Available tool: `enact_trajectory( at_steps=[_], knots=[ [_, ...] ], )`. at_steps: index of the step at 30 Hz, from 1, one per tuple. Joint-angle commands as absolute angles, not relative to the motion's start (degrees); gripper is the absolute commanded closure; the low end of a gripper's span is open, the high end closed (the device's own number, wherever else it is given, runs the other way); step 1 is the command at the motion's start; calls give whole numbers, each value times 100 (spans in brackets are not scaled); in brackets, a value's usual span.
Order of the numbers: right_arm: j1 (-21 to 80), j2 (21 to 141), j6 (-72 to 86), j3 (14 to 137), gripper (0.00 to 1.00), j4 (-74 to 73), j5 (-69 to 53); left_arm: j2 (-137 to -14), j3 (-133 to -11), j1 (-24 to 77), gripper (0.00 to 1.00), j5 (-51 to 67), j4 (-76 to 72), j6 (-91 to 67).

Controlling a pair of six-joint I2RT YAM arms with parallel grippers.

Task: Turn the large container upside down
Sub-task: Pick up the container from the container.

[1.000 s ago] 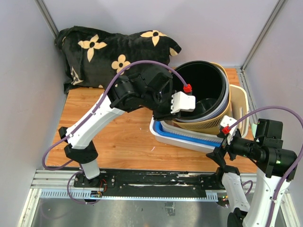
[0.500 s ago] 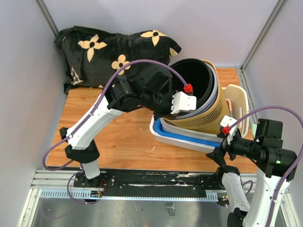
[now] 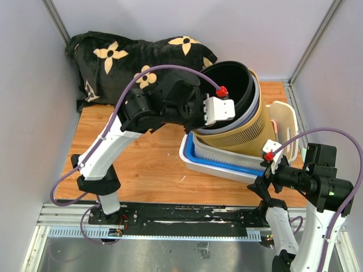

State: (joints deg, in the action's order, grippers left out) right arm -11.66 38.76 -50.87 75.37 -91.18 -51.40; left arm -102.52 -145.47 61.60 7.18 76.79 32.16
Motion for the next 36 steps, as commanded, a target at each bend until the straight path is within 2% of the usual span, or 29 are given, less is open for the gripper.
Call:
enact_trajectory(
  at_steps=[1, 7, 22, 28, 33, 36],
  knots=[
    [-1216, 3776, -5011, 7406, 4, -8992, -5017, -9910, -14871, 6126, 100, -763, 6275, 3398],
    [-1219, 3841, -4959, 7562, 4, -8963, -5015, -9615, -15200, 6126, 100, -1772, 5247, 3847],
    [-1216, 4219, -4896, 8063, 6, -8894, -4403, -8678, -15593, 6034, 100, -2114, 4552, 4214],
    [-1297, 4498, -4895, 8484, 6, -8965, -4312, -8094, -15457, 4898, 100, -689, 5200, 2948],
    [-1400, 4665, -4880, 8734, 6, -8986, -4503, -7441, -14498, 3825, 100, 991, 5468, 1610],
    [-1479, 4700, -4845, 8771, 6, -8983, -4592, -7213, -14112, 3575, 100, 1738, 5513, 1204]
  ],
)
